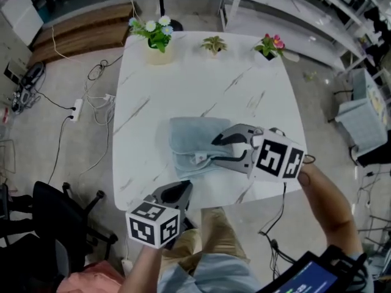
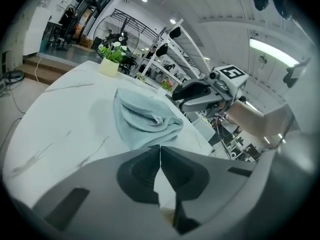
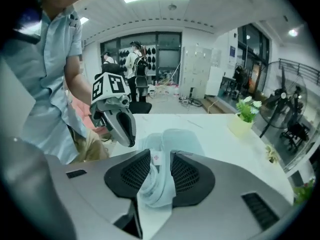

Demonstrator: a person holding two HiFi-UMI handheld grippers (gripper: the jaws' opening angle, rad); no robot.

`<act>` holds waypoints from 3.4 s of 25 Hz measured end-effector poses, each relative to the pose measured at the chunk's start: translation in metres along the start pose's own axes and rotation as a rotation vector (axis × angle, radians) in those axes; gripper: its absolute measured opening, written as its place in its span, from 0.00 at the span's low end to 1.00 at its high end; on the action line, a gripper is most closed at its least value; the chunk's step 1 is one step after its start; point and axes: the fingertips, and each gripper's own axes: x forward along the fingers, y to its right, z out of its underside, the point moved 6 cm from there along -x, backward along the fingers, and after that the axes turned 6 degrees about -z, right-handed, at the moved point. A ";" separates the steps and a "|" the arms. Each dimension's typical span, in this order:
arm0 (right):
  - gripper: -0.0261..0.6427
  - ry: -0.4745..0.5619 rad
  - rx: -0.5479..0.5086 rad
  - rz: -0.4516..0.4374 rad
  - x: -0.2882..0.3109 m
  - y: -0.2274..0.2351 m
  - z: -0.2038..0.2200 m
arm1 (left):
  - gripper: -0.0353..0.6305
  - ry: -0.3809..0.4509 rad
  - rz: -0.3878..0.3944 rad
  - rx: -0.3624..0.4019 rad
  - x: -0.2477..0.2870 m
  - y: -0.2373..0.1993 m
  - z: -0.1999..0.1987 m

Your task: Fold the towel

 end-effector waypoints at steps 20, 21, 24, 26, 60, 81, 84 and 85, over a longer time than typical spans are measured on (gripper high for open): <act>0.08 -0.149 -0.254 -0.043 0.027 -0.036 -0.012 | 0.07 0.071 -0.025 -0.017 -0.031 -0.006 -0.004; 0.08 -0.163 -0.277 -0.037 0.029 -0.041 -0.007 | 0.07 0.073 -0.025 -0.016 -0.031 -0.006 -0.004; 0.08 -0.234 -0.333 -0.031 0.046 -0.052 0.017 | 0.07 0.074 -0.022 -0.014 -0.030 -0.006 -0.004; 0.09 -0.261 -0.358 -0.015 0.059 -0.057 0.031 | 0.07 0.075 -0.021 -0.012 -0.027 -0.006 -0.005; 0.07 -0.039 0.136 0.183 0.032 -0.074 0.090 | 0.07 0.044 -0.011 0.152 0.024 -0.013 -0.027; 0.07 0.697 0.315 0.914 -0.176 -0.201 -0.080 | 0.07 0.823 -0.340 0.343 -0.214 0.196 -0.084; 0.07 0.672 0.305 0.957 -0.176 -0.227 -0.066 | 0.07 0.811 -0.356 0.334 -0.213 0.211 -0.063; 0.07 0.671 0.308 0.961 -0.176 -0.234 -0.062 | 0.07 0.811 -0.360 0.335 -0.213 0.216 -0.058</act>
